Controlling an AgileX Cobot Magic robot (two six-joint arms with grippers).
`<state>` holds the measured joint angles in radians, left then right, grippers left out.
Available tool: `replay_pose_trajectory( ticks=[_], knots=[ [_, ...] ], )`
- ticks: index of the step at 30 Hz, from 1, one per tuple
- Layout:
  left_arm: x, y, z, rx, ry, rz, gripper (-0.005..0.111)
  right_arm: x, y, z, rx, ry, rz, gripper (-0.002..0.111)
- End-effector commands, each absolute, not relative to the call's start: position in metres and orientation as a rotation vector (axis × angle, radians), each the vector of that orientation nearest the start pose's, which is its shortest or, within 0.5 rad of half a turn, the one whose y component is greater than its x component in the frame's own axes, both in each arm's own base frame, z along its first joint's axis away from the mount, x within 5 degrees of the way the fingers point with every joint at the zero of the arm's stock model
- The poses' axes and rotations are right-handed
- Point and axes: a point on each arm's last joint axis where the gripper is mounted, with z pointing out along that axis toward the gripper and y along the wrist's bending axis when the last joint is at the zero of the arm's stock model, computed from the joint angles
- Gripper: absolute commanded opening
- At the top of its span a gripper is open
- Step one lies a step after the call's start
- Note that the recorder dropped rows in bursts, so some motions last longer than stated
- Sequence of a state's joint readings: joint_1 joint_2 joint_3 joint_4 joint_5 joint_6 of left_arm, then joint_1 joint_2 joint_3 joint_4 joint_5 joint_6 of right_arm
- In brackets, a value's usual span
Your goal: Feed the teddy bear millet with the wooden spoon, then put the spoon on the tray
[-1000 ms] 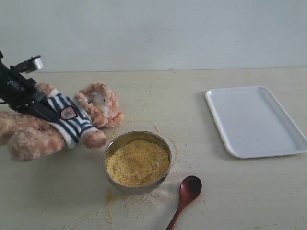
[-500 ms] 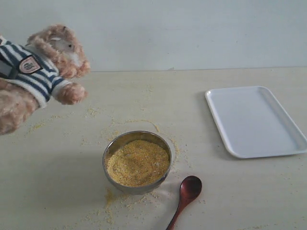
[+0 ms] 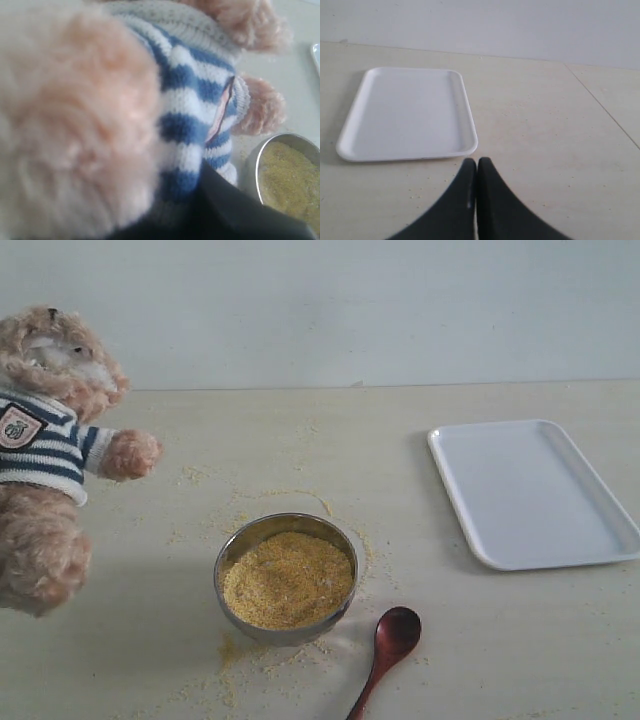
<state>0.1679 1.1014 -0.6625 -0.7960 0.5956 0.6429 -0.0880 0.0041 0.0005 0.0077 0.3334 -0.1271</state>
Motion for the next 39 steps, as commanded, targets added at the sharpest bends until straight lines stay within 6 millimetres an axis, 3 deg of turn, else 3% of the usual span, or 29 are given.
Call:
replay_pose_trajectory(
  ticks=[1,5,16,18,21,26,31,32,35,37,39],
  knots=[
    [0.205,-0.005,0.256,-0.102,2.262,-0.495,0.005,0.054,-0.005,0.183,-0.031,1.816,-0.15,0.0],
    [0.201,-0.007,0.242,-0.165,2.224,-0.534,0.005,0.054,-0.005,0.183,-0.031,1.816,-0.15,0.0],
    [0.201,-0.01,0.242,-0.208,2.197,-0.604,0.005,0.054,-0.008,0.185,-0.11,1.802,-0.26,0.0],
    [0.201,-0.01,0.242,-0.205,2.197,-0.603,0.005,0.055,-0.007,0.191,-0.085,1.73,-0.236,0.0],
    [0.2,-0.01,0.242,-0.202,2.198,-0.604,0.005,0.056,-0.005,0.212,0.18,1.488,0.054,0.0],
    [0.2,-0.01,0.242,-0.173,2.199,-0.598,0.005,0.047,-0.018,0.24,0.714,0.97,0.667,0.0],
    [0.2,-0.01,0.242,-0.169,2.2,-0.595,0.005,0.034,-0.027,0.257,0.899,0.508,1.191,0.0],
    [0.2,-0.01,0.242,-0.165,2.2,-0.593,0.005,0.033,-0.026,0.26,0.907,0.449,1.294,0.0],
    [0.2,-0.01,0.242,-0.159,2.2,-0.59,0.005,0.019,-0.017,0.296,0.768,0.336,1.558,0.0],
    [0.2,-0.01,0.242,-0.159,2.2,-0.59,0.005,0.003,-0.009,0.328,0.597,0.355,1.517,0.0],
    [0.2,-0.01,0.242,-0.159,2.2,-0.59,0.005,-0.005,-0.002,0.358,0.455,0.409,1.37,0.0]
  ],
)
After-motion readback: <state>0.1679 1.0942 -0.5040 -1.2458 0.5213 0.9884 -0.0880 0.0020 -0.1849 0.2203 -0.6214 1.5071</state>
